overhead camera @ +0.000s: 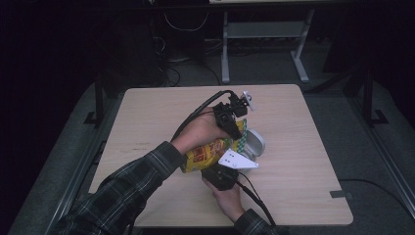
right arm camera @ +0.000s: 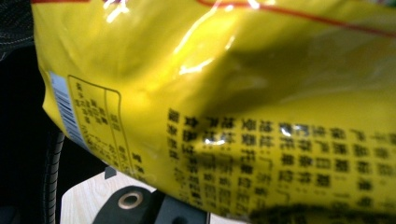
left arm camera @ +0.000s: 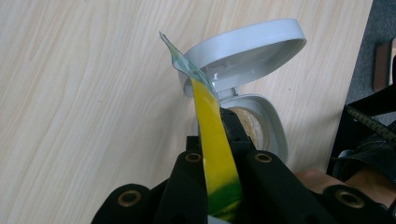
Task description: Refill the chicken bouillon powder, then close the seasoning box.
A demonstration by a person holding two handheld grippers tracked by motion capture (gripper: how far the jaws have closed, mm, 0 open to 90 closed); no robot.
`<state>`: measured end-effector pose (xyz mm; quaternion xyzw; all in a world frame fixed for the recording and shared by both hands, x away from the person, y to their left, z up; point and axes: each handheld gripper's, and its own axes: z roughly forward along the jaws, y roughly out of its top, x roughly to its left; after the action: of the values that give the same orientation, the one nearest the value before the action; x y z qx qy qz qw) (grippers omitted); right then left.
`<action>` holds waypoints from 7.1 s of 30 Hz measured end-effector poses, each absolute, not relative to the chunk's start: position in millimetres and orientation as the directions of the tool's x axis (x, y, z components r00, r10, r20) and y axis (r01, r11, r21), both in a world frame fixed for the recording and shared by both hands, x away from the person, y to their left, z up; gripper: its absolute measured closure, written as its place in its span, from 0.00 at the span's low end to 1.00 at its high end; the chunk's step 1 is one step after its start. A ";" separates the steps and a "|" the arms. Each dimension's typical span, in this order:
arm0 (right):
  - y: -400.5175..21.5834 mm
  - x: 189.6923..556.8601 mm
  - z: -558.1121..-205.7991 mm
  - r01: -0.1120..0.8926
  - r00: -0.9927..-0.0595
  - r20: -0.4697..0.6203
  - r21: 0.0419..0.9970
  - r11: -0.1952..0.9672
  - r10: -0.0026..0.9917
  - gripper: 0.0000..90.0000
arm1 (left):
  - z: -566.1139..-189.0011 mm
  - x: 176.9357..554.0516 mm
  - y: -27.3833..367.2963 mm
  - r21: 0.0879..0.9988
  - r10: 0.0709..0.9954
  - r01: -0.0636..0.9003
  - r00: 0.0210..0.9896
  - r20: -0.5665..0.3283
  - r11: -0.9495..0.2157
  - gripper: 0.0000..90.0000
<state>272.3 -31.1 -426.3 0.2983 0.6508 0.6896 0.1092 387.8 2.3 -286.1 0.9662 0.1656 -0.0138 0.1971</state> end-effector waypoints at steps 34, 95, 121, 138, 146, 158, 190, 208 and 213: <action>-32.1 271.9 -425.3 0.239 -0.797 0.275 0.961 -0.137 0.538 1.00 | -284.6 387.0 -2.1 0.362 0.303 0.312 0.949 -0.083 -0.878 1.00; -23.4 267.5 -429.8 0.215 -0.821 0.201 0.976 -0.037 0.534 1.00 | -272.2 369.0 46.6 0.543 0.271 0.325 0.946 -0.178 -0.774 1.00; -25.6 275.1 -438.2 0.249 -0.802 0.212 0.968 -0.010 0.558 1.00 | -272.1 348.2 155.4 0.772 0.207 0.337 0.941 -0.266 -0.539 1.00; -36.0 276.1 -434.9 0.239 -0.788 0.183 0.971 0.018 0.588 1.00 | -295.3 350.9 227.9 0.872 0.269 0.352 0.925 -0.268 -0.341 1.00; -36.6 272.0 -435.0 0.259 -0.806 0.187 0.965 0.050 0.561 0.98 | -311.0 355.1 250.1 0.897 0.348 0.325 0.913 -0.215 -0.298 1.00; -53.7 264.2 -424.1 0.274 -0.824 0.183 0.957 0.094 0.536 1.00 | -354.5 376.7 292.2 0.934 0.510 0.315 0.839 -0.192 -0.166 1.00; -103.6 258.9 -405.0 0.266 -0.821 0.163 0.957 0.114 0.548 1.00 | -384.6 316.2 353.2 0.938 0.630 0.329 0.753 -0.189 -0.111 0.75; -128.2 263.6 -402.4 0.283 -0.792 0.170 0.953 0.106 0.586 1.00 | -392.6 284.0 367.7 0.925 0.676 0.353 0.717 -0.170 -0.142 0.24; -136.3 263.5 -401.5 0.285 -0.788 0.163 0.951 0.117 0.594 1.00 | -397.8 270.0 372.4 0.921 0.685 0.357 0.711 -0.160 -0.157 0.24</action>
<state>263.5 -136.3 -401.5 0.2984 0.7360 0.5935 0.1302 270.0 372.4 -397.8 0.7457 0.3493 0.1494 0.5474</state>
